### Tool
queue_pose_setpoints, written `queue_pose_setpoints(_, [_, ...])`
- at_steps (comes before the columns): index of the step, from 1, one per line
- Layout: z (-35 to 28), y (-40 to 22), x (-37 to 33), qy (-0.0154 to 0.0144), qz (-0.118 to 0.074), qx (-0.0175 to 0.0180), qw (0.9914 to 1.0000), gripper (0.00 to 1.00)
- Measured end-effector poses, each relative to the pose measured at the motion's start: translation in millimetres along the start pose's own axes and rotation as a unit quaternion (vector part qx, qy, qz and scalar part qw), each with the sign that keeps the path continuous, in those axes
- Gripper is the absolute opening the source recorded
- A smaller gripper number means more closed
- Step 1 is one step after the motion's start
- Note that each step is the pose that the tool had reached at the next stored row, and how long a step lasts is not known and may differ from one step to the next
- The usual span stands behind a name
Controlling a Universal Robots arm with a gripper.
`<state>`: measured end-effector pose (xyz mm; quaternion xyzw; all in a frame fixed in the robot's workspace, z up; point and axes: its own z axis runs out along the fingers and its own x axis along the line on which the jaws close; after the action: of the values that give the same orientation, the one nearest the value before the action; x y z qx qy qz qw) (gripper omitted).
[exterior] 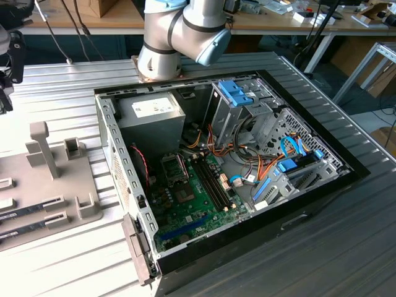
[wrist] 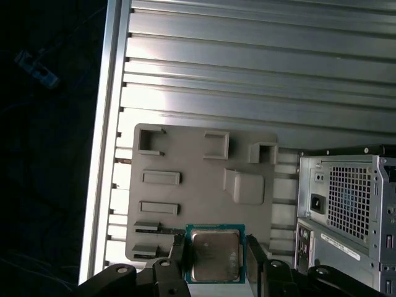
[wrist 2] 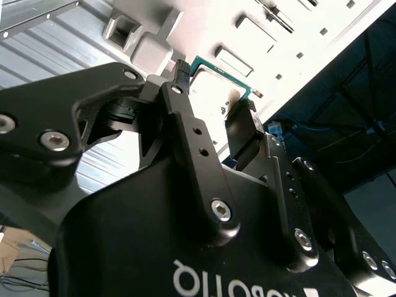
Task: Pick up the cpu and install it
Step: 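Pick up the cpu and move it towards the insertion slot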
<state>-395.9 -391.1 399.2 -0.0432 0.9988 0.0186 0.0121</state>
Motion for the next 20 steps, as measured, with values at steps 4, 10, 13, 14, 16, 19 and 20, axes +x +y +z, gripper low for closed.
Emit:
queue_pose_setpoints(4, [0.1, -0.3, -3.0, 0.0, 0.0, 0.0, 1.0, 0.47])
queue_pose_setpoints(10, [0.4, -0.7, -8.1, 0.0, 0.0, 0.0, 1.0, 0.47])
queue_pose_setpoints(13, [0.7, -1.2, -13.3, 0.0, 0.0, 0.0, 1.0, 0.47])
queue_pose_setpoints(14, [0.8, -1.3, -14.4, 0.0, 0.0, 0.0, 1.0, 0.47])
queue_pose_setpoints(16, [0.9, -1.4, -15.9, 0.0, 0.0, 0.0, 1.0, 0.47])
queue_pose_setpoints(19, [1.0, -1.7, -19.1, 0.0, 0.0, 0.0, 1.0, 0.47])
queue_pose_setpoints(20, [1.1, -1.8, -20.3, 0.0, 0.0, 0.0, 1.0, 0.47])
